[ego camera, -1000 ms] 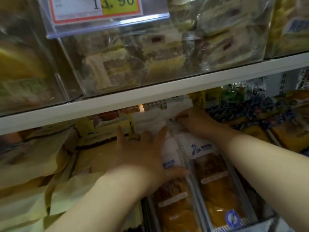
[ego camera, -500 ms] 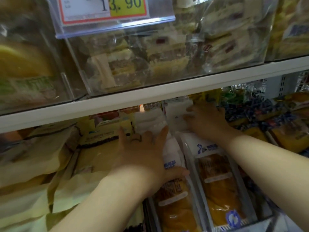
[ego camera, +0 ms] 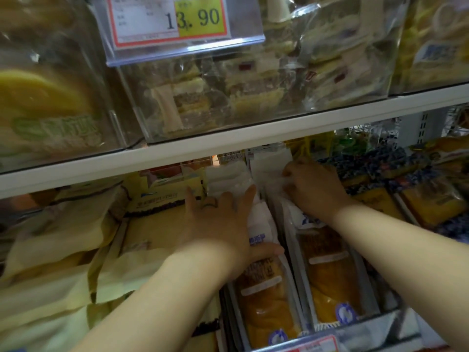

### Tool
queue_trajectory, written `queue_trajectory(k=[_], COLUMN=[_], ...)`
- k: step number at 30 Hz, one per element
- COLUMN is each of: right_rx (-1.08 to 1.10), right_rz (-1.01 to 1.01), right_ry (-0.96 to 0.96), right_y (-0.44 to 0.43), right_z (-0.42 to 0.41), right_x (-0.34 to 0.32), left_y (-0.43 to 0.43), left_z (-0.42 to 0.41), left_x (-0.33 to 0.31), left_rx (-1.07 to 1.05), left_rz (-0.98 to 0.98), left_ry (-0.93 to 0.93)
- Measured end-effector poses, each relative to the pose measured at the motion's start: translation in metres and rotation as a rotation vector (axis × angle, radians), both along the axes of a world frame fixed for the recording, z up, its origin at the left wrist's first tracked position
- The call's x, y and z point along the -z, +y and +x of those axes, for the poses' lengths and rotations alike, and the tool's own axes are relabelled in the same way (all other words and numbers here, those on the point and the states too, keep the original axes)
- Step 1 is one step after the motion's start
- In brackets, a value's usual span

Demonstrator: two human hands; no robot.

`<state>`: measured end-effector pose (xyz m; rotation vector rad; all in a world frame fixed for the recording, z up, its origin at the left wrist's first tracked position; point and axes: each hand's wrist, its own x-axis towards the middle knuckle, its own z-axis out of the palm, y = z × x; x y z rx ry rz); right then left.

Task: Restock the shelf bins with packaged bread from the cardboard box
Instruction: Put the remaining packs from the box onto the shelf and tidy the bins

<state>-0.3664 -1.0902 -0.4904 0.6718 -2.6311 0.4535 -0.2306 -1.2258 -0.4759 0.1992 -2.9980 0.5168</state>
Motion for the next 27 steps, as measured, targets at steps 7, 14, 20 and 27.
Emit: queue_trajectory(k=[7,14,20,27], right_rx=[-0.032,-0.047,-0.021,-0.028], right_rz=[-0.133,0.324,0.539,0.385], right_ry=[-0.038,-0.100,-0.107,0.099], right_y=[0.053,0.074,0.057,0.049], right_z=[0.085,0.128,0.109,0.112], right_x=[-0.011,0.028,0.022,0.030], left_y=[0.015,0.032,0.039,0.041], left_z=[0.029,0.044,0.041,0.042], left_x=[-0.001,0.021,0.027,0.035], left_rx=[0.142,0.212,0.140,0.164], left_rz=[-0.048,-0.165,-0.171,-0.184], left_ry=[0.246,0.109,-0.051,0.016])
